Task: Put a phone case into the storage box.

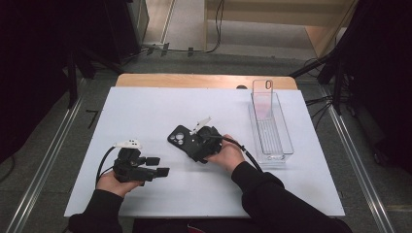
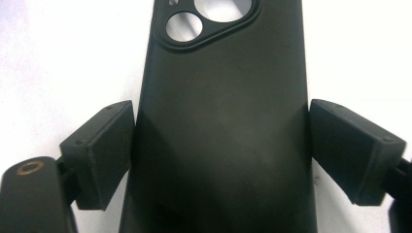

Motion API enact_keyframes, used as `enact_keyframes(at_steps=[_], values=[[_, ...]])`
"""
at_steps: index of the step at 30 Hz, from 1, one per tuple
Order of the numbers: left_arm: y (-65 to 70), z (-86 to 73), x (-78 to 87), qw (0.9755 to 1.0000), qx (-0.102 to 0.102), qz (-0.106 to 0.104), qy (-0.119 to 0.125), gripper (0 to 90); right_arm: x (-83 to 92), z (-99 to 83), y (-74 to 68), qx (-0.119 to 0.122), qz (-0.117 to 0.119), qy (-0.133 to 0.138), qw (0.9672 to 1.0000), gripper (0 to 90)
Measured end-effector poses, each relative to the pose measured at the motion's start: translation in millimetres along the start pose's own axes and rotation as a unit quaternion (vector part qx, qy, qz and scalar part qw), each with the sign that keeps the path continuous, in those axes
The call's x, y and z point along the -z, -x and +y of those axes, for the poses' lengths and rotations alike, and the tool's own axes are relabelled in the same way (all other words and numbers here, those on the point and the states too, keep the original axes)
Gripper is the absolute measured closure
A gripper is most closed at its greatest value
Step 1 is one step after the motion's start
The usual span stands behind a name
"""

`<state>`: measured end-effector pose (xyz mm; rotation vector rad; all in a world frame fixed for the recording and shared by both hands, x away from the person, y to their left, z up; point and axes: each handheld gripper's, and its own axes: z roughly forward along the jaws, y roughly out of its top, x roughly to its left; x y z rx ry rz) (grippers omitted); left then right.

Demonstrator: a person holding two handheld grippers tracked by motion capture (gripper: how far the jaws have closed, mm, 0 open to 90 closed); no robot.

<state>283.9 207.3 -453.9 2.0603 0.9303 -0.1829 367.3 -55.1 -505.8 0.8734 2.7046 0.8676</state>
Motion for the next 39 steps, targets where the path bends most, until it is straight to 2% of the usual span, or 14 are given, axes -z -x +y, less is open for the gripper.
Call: enact_keyframes(at_steps=[6,16,18,22,26,33,39], values=[[-1.1,0.2,1.2,1.0000,0.003,-0.001,0.001,29.7,2.0,-1.3,3.5,-0.005,0.006,0.004,1.0000,14.8],[-2.4,1.5,4.0,0.9999,0.014,-0.001,0.007,29.8,6.7,-2.2,11.6,-0.039,0.037,0.016,0.9984,15.3],[-1.9,2.3,4.6,0.9998,0.016,0.002,0.009,29.7,10.8,-1.9,13.5,-0.051,0.045,0.025,0.9974,15.3],[-0.9,3.9,5.5,0.9996,0.026,0.003,0.012,29.7,22.8,-1.2,18.2,-0.063,0.050,0.041,0.9959,15.3],[0.3,11.3,7.2,0.9977,0.064,-0.011,0.018,29.7,38.8,-1.6,16.8,-0.071,0.057,0.058,0.9942,15.1],[13.9,25.4,4.5,0.9987,0.047,-0.014,0.013,28.2,69.0,-6.3,9.4,-0.080,0.061,0.083,0.9914,15.0],[23.2,40.5,1.7,0.9989,0.047,-0.007,0.007,24.4,86.9,-15.7,4.6,-0.094,0.062,0.096,0.9890,14.9]])
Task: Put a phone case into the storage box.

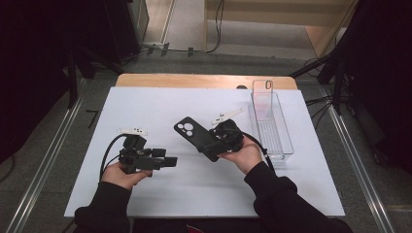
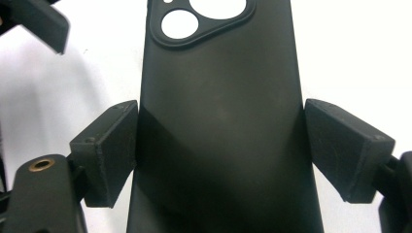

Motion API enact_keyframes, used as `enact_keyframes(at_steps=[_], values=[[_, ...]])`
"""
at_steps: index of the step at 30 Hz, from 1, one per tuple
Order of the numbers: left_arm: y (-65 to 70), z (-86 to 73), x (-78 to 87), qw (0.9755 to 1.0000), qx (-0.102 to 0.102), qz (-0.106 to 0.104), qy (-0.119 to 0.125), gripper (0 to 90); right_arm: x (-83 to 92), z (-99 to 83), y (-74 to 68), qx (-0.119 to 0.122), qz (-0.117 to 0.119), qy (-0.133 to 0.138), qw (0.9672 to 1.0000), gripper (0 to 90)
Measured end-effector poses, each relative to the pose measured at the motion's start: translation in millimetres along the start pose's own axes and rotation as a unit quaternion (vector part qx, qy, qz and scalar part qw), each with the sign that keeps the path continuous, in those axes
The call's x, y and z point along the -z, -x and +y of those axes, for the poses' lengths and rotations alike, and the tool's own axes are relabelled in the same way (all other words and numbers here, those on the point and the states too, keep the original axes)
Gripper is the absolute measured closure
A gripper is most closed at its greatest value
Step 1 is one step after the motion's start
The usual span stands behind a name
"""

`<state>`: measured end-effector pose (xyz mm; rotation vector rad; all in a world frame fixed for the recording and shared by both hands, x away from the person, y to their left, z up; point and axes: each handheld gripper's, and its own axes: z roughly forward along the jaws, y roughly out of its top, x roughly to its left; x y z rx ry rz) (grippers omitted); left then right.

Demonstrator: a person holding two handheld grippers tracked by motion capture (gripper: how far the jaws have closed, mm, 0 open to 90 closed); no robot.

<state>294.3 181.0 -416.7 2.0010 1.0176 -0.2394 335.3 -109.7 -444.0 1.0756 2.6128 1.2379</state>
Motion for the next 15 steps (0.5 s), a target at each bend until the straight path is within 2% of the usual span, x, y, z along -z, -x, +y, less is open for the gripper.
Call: enact_keyframes(at_steps=[6,9,12,15], values=[[1.7,11.3,-4.7,0.9998,0.019,0.004,0.001,22.1,11.7,-11.5,-6.3,-0.019,-0.006,0.006,0.9998,14.9],[1.6,16.6,-8.3,0.9996,0.028,-0.001,0.008,22.0,13.2,-16.0,-10.8,-0.025,-0.013,0.007,0.9996,14.8],[-1.2,21.5,-9.7,0.9993,0.036,-0.005,0.013,22.0,12.9,-19.7,-14.4,-0.041,-0.021,0.011,0.9989,14.8],[-2.1,26.4,-10.6,0.9991,0.040,0.004,0.013,22.3,12.6,-22.2,-19.5,-0.056,-0.027,0.015,0.9980,14.8]])
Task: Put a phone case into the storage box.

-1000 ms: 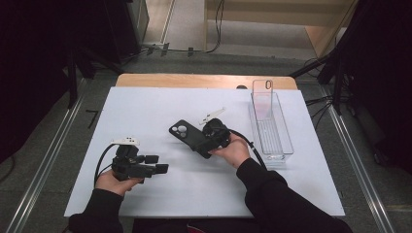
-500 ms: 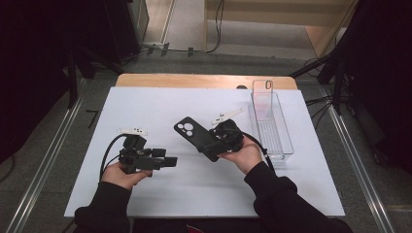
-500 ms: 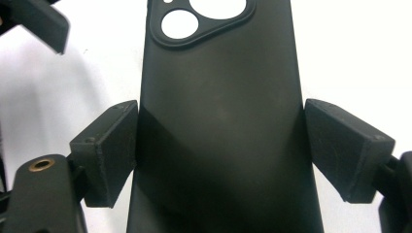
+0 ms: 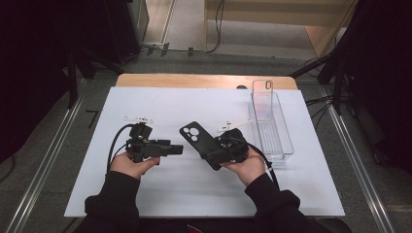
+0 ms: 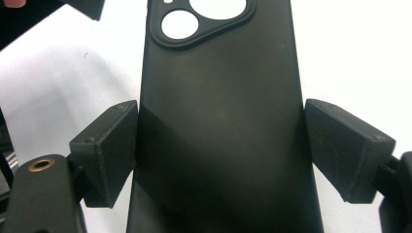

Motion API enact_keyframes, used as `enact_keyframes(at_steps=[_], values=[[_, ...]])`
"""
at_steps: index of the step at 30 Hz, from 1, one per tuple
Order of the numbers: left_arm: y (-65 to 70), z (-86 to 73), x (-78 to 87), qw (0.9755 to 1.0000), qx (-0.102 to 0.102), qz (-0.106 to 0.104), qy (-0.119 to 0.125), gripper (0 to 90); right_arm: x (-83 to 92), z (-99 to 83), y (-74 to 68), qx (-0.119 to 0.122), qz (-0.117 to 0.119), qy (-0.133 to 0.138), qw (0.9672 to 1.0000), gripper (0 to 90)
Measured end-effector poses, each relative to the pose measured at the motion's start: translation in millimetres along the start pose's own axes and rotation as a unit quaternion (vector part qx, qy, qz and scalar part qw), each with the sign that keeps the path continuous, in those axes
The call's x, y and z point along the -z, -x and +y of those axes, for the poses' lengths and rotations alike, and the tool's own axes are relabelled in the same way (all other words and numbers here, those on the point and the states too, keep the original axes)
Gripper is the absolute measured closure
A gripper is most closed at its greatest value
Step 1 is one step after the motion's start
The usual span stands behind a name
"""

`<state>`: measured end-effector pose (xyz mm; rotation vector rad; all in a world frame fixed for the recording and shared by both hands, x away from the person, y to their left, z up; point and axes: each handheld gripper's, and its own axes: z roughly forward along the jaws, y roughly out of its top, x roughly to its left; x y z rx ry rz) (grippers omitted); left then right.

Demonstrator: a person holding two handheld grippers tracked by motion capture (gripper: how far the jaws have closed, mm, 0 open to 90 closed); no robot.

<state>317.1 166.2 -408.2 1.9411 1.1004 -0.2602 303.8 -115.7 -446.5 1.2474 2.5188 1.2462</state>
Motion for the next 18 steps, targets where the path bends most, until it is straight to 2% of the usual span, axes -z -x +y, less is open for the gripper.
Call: enact_keyframes(at_steps=[4,9,13,18], values=[[2.5,6.9,-1.1,0.9999,0.003,0.013,0.002,22.7,1.0,-3.0,-4.3,-0.017,-0.008,0.013,0.9997,14.6],[7.1,16.6,-4.2,0.9994,-0.002,0.032,0.010,22.7,3.7,-8.2,-5.4,-0.051,-0.013,0.033,0.9981,14.5],[6.5,21.5,-10.1,0.9992,-0.002,0.034,0.021,23.8,3.0,-10.6,-5.8,-0.063,-0.019,0.040,0.9970,14.3],[0.9,26.3,-20.8,0.9991,0.007,0.037,0.020,23.8,-0.5,-12.3,-8.6,-0.072,-0.022,0.053,0.9958,14.2]])
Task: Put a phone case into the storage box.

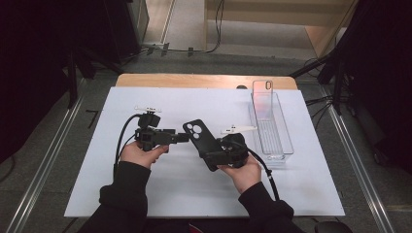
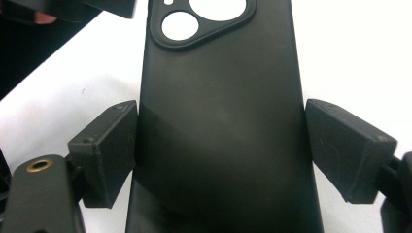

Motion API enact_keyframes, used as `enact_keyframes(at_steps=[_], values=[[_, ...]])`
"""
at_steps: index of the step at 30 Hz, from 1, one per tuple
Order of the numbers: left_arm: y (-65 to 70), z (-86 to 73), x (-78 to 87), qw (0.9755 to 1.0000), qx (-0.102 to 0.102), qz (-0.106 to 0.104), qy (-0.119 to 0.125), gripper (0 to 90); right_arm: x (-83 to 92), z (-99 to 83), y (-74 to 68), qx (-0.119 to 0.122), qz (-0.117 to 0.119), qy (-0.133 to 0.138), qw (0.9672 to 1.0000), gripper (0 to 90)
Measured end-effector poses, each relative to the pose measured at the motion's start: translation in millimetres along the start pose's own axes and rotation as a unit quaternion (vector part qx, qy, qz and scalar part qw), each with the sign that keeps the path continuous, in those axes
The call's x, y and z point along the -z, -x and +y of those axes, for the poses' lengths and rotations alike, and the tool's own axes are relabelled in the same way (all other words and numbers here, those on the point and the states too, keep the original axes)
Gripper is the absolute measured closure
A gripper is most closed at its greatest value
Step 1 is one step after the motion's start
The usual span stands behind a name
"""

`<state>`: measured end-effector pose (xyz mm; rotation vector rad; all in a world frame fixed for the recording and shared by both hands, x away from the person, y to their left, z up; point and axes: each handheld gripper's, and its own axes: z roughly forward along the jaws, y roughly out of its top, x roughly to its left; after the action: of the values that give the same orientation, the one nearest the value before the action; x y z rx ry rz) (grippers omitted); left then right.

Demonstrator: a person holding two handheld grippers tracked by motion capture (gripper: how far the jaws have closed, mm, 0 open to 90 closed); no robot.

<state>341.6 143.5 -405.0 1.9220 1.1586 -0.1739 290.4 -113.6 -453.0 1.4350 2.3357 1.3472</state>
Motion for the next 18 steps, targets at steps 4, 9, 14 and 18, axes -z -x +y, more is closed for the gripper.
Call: enact_keyframes(at_steps=[4,9,14,18], values=[[-1.0,3.5,-6.4,0.9999,0.003,0.008,0.007,23.8,-4.0,-0.9,-3.6,-0.007,0.000,0.013,0.9999,14.1],[-1.2,6.6,-13.8,0.9994,0.002,0.029,0.019,23.7,-7.8,-1.6,-7.0,-0.013,0.004,0.022,0.9997,14.1],[0.4,8.9,-18.6,0.9994,0.005,0.022,0.025,23.9,-11.1,-2.3,-8.6,-0.023,0.008,0.035,0.9991,14.0],[0.7,10.4,-22.1,0.9992,0.024,0.010,0.030,30.4,-14.0,-2.3,-9.2,-0.038,0.014,0.046,0.9981,13.9]])
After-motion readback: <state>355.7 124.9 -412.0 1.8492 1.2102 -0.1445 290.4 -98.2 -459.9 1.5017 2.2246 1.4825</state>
